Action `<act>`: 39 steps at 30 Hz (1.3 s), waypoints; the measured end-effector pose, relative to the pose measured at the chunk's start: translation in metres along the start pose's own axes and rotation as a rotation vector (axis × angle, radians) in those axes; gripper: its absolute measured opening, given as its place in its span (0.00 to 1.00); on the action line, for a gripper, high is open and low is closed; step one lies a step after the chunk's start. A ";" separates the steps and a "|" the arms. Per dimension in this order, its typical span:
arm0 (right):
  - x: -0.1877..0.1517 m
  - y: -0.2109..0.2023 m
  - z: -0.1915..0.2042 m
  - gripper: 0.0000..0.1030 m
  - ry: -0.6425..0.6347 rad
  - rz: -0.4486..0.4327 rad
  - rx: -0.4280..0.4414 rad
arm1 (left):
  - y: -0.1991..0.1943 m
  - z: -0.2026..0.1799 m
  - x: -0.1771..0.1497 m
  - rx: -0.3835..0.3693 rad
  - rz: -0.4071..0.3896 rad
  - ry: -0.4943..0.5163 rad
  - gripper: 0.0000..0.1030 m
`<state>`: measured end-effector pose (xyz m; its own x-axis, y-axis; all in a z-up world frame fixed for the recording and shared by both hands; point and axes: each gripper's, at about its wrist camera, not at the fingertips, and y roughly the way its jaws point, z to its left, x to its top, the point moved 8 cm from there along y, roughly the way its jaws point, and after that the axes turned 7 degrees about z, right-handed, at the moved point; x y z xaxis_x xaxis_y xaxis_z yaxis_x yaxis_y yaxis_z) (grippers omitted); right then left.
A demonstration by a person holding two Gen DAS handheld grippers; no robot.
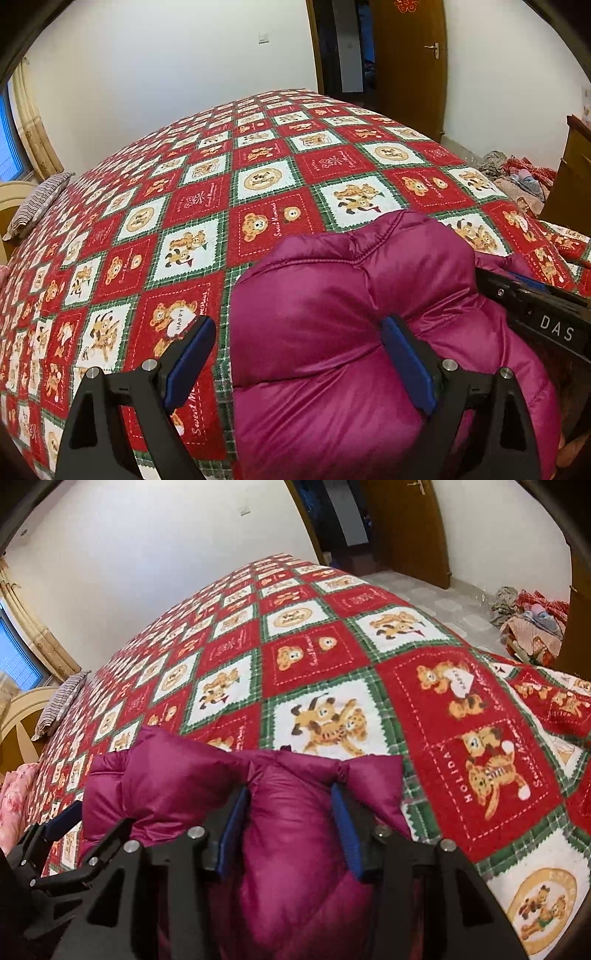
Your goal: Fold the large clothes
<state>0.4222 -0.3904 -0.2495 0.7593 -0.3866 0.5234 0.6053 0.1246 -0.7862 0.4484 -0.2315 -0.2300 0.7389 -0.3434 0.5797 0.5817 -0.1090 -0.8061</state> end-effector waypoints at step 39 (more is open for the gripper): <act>-0.061 -0.033 0.008 0.88 -0.001 0.098 0.162 | -0.016 0.007 -0.056 -0.587 0.071 -0.250 0.91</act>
<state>0.3578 -0.3637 -0.2535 0.8166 -0.3645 0.4475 0.5591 0.3072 -0.7701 0.4004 -0.2037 -0.2490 0.8671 -0.1483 0.4755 0.2980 -0.6106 -0.7338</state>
